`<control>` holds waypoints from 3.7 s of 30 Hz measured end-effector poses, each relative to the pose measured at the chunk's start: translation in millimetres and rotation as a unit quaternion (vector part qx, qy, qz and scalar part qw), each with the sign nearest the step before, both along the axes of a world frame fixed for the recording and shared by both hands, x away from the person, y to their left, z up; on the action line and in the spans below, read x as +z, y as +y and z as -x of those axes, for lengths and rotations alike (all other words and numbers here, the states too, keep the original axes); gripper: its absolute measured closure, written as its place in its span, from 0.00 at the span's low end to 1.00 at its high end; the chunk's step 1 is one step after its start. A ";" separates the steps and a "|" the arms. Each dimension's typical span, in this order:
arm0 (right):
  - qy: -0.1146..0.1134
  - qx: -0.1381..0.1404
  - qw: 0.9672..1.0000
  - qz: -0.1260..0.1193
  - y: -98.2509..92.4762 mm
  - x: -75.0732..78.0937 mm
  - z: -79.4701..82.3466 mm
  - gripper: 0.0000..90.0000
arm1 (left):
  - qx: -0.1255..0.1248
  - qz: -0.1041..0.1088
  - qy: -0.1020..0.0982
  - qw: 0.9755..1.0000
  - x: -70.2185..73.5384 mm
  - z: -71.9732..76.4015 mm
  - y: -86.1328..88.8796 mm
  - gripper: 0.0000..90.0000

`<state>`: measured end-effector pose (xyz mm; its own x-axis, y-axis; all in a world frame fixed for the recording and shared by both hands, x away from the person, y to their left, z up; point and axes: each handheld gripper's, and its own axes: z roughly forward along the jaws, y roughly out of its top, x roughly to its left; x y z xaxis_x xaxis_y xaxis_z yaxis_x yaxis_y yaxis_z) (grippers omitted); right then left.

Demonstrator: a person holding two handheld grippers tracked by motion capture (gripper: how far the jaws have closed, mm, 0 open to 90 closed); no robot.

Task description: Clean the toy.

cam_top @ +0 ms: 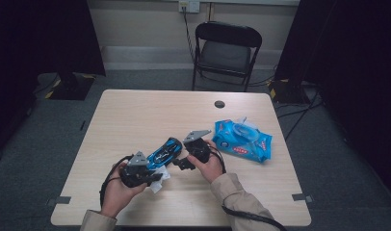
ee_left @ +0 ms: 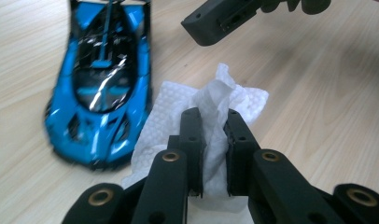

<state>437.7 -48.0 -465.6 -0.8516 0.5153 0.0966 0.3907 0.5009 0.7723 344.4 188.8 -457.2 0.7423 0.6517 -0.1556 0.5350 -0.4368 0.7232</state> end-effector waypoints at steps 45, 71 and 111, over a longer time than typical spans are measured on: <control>-0.045 -0.017 0.998 0.043 47.0 -21.6 -7.2 0.15 | 0.151 -0.003 -0.021 0.988 -19.6 -26.2 64.8 0.89; -0.046 -0.018 0.998 0.040 46.9 -22.6 -6.2 0.14 | 0.115 -0.038 -0.005 0.993 -33.9 -24.8 41.2 0.88; -0.042 -0.015 0.998 0.044 47.0 -21.6 -7.6 0.14 | 0.076 -0.036 0.021 0.996 -30.6 -4.0 18.9 0.90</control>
